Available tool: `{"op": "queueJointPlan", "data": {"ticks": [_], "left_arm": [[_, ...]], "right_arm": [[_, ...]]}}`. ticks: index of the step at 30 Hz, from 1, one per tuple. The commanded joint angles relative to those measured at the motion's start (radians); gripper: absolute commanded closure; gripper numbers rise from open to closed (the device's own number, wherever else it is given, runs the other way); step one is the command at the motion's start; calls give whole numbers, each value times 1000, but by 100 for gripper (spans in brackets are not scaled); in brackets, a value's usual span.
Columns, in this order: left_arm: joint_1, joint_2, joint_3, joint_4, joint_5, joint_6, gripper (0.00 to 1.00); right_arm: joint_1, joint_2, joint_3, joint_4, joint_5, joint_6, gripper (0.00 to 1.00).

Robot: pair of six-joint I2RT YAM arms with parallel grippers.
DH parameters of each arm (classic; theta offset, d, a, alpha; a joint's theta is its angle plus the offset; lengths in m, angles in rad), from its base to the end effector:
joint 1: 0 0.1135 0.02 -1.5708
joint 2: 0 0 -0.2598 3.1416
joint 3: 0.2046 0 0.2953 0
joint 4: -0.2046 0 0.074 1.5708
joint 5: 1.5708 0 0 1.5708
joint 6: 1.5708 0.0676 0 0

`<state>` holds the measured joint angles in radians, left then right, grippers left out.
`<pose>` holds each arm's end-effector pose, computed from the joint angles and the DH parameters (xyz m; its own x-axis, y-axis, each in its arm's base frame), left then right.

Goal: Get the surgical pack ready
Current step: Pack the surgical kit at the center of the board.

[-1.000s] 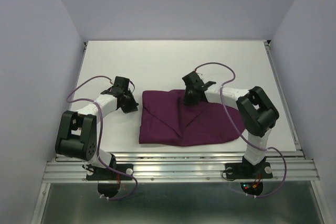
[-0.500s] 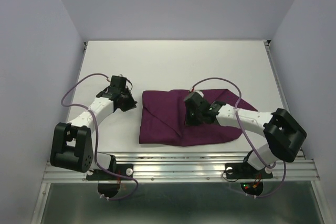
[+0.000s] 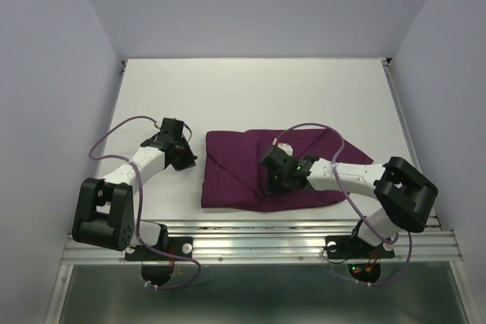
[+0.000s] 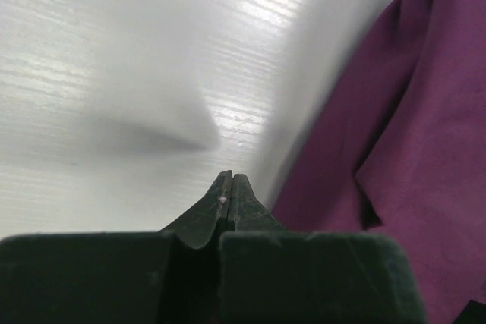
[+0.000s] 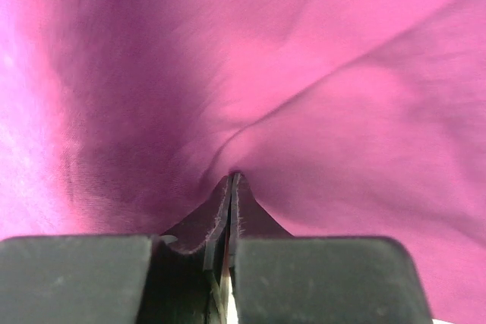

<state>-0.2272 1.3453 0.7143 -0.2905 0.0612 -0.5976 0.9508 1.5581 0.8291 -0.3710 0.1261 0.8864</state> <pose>0.3072 -0.0753 0.1319 -0.7883 -0.3942 -0.4724 -0.2210 0.8980 -0.3805 0.2023 0.2688 0.0997 -0.9273 0.0240 -0.3736 -0.0883 0.9558 0.2806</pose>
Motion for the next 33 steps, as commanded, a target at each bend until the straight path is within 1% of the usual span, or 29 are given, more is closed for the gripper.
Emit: {"op": "queueJointPlan", "data": {"ticks": [1, 4, 7, 9, 10, 13, 17, 20, 25, 33], "left_arm": [[0, -2, -35, 42, 21, -16, 100], [0, -2, -53, 62, 25, -27, 100], [0, 18, -53, 82, 23, -31, 100], [0, 38, -44, 91, 26, -31, 100], [-1, 58, -39, 99, 32, -31, 100], [-3, 90, -27, 108, 35, -31, 100], [-9, 109, -10, 119, 49, -28, 100], [-24, 123, -4, 132, 72, -33, 100], [-50, 159, 34, 154, 115, -48, 100], [-75, 252, 163, 168, 161, -51, 100]], "right_arm": [[-53, -105, -8, -42, 165, 11, 99], [-133, -135, 2, -39, 167, -24, 99], [-156, -84, 72, -37, 178, -72, 99], [-156, -46, 117, -32, 181, -92, 99], [-156, -3, 154, -17, 164, -111, 99], [-156, 90, 197, 23, 123, -133, 99], [-156, 175, 238, 101, 28, -145, 99], [-147, 232, 271, 106, 26, -138, 99], [-147, 283, 334, 125, 21, -129, 99], [-147, 401, 473, 135, -6, -133, 99]]}}
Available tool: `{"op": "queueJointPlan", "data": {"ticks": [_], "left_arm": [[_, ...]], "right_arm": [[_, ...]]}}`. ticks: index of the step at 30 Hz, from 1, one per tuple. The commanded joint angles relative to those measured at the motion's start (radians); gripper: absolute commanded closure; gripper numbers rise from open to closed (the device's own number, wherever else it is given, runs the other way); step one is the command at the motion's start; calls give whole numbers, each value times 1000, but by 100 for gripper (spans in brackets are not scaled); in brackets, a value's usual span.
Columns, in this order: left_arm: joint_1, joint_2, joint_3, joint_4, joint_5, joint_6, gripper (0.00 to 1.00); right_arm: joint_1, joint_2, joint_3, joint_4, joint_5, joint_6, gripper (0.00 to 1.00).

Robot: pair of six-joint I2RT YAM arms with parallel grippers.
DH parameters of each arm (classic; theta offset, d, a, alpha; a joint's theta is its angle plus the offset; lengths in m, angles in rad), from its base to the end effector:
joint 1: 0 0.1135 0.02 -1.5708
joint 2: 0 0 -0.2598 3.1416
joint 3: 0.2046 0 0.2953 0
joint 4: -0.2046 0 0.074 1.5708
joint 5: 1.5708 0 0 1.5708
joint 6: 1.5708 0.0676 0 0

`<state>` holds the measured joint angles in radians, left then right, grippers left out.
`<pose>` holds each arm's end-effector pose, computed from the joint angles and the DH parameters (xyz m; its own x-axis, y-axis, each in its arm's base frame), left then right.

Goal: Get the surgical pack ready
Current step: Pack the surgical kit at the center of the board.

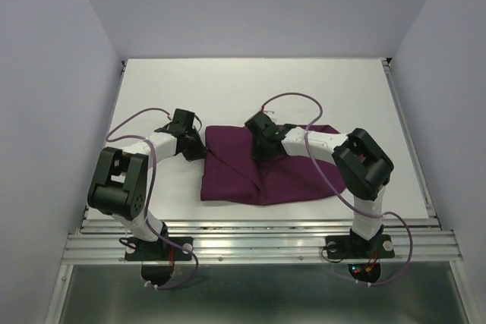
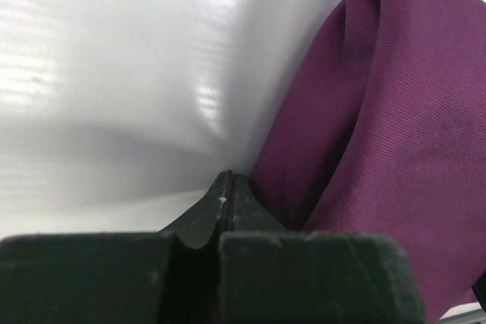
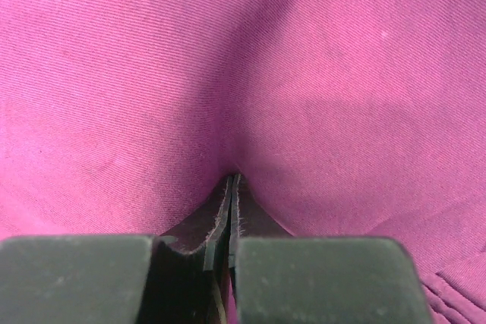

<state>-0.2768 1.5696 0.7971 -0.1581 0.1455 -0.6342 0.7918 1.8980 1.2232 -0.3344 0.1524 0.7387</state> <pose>0.3367 -0.1058 0.1015 -0.8310 -0.3734 -0.4123 -0.1722 0.8775 -0.4476 0.3177 0.3071 0.1065 -0.8750 0.0610 -0.4803 -0.0776 0.9615 0.2636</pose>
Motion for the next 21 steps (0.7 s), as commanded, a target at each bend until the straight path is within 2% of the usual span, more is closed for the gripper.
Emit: {"op": "queueJointPlan", "data": {"ticks": [1, 9, 11, 15, 17, 20, 21], "left_arm": [[-27, 36, 92, 37, 75, -15, 100], [-29, 173, 263, 16, 66, -2, 100], [-29, 155, 277, -9, 45, 2, 100], [-29, 115, 301, -70, -49, 27, 100], [-27, 99, 303, -83, -73, 30, 100], [-27, 98, 300, -81, -72, 27, 100], [-27, 99, 297, -77, -69, 27, 100]], "right_arm": [[12, 70, 91, 98, -28, 14, 99], [-57, 147, 239, 51, 22, -64, 99], [-68, 127, 252, 28, 65, -88, 99], [-146, -17, 211, 11, 137, -125, 99], [-210, -78, 168, 5, 159, -136, 87], [-303, -195, 107, -12, 199, -168, 49], [-336, -215, 99, -32, 251, -170, 48]]}}
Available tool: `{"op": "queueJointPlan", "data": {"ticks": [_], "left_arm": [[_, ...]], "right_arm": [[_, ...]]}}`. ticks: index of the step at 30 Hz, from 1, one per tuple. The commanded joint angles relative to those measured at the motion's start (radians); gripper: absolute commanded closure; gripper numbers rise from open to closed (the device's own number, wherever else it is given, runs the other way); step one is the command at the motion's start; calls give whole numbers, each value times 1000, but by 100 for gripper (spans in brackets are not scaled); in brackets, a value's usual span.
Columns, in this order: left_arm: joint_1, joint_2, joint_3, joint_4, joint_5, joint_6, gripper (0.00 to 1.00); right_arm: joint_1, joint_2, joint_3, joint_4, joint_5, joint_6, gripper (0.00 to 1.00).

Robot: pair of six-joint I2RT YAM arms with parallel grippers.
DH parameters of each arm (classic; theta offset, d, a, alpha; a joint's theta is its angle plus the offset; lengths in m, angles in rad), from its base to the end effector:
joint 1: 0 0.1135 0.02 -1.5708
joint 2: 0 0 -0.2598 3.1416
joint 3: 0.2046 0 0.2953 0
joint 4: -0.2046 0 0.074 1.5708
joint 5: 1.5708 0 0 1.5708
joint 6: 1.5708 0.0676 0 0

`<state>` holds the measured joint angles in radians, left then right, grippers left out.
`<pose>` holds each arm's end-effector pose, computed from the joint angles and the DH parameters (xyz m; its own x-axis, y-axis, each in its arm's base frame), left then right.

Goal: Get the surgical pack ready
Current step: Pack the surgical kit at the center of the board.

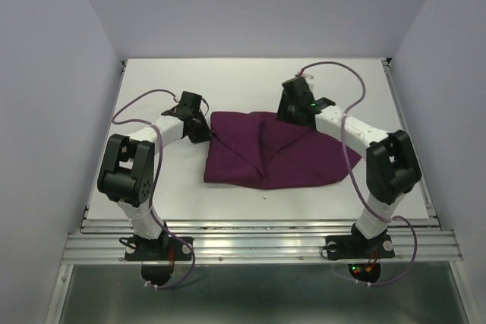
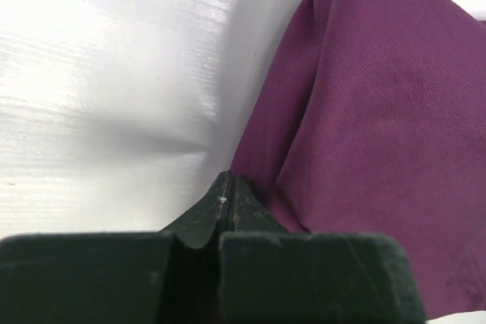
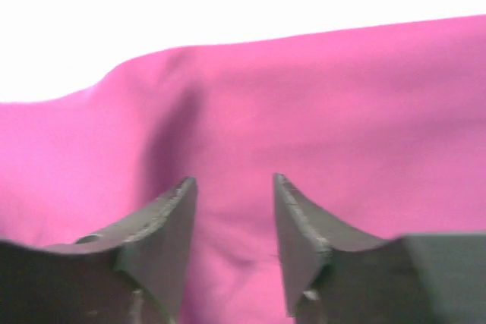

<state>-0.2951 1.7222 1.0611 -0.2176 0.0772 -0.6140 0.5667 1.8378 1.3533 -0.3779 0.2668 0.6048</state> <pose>0.3950 -0.1255 0.1313 -0.7963 -0.3583 -0.4874 -0.1489 0.8970 -0.4162 0.4001 0.2335 0.1768 -0.7392 0.1797 -0.6491 0.0574 0.9770 0.2052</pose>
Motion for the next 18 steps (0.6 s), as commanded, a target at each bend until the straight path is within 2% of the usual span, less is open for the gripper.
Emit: {"op": "queueJointPlan", "data": {"ticks": [1, 3, 6, 8, 9, 12, 18], "left_arm": [[-9, -49, 33, -14, 7, 7, 100], [-9, -32, 42, -12, 10, 7, 100], [-9, -16, 51, -12, 19, 8, 100], [-9, -15, 53, -11, 21, 8, 100], [-9, -15, 56, -12, 21, 11, 100], [-9, -6, 62, -16, 29, 16, 100], [-9, -1, 46, 1, 49, 7, 100]], "right_arm": [[-149, -172, -42, -22, 147, -36, 45], [-299, -218, -112, -30, 115, -34, 42], [-483, -280, -230, -30, 56, -33, 29], [-553, -310, -284, -27, 39, -34, 20], [-611, -330, -333, -27, 13, -34, 20], [-668, -342, -402, -4, -35, -10, 20], [-700, -321, -519, 68, -72, 4, 25]]}}
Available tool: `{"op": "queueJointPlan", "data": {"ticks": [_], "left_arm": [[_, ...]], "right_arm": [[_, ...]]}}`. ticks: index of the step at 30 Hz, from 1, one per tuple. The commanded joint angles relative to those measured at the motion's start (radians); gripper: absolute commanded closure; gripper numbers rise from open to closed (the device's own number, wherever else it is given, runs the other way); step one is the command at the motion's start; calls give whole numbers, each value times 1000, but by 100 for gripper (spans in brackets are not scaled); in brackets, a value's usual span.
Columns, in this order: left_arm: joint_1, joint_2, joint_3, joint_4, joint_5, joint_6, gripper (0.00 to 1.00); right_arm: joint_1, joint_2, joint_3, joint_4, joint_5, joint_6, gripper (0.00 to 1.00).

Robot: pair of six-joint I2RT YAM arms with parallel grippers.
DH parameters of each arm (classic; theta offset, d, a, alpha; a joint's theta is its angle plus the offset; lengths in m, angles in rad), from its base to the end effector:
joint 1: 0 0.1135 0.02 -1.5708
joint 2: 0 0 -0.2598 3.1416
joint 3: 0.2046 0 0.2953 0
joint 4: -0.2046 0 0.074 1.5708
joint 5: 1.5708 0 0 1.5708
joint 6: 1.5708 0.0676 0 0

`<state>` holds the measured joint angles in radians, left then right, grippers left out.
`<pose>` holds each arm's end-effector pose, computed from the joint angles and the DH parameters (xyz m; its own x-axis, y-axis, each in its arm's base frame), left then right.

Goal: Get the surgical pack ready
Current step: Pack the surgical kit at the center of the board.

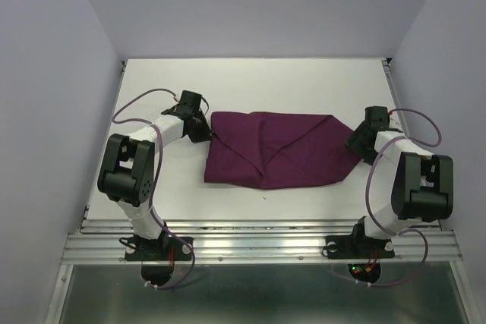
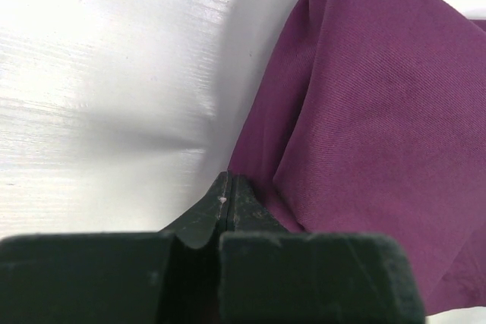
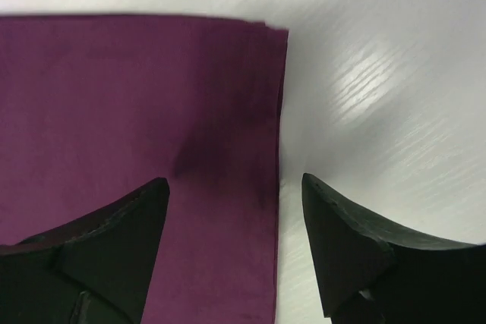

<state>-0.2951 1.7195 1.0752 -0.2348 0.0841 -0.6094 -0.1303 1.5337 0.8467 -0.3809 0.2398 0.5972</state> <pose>0.3962 -0.1264 0.1359 -0.7995 -0.3531 -0.4860 -0.1421 0.8972 -0.4181 0.3343 -0.0600 0.1138 -0.5836 0.6274 -0.5156 0.6868 0.7201 0.0989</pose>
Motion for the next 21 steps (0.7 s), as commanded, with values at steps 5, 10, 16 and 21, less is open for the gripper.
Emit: {"op": "queueJointPlan", "data": {"ticks": [5, 10, 16, 21], "left_arm": [[-9, -8, 31, 28, 65, 0, 100], [-9, -17, 28, 25, 74, 5, 100], [-9, -8, -7, 61, 111, -1, 100], [-13, 22, -26, 110, 167, -18, 100]], "right_arm": [[-3, 60, -35, 115, -86, 26, 41], [-3, 77, -46, 172, -154, 21, 79], [12, -50, -3, 175, -217, 19, 99], [150, -168, 119, 105, -208, 33, 99]]}}
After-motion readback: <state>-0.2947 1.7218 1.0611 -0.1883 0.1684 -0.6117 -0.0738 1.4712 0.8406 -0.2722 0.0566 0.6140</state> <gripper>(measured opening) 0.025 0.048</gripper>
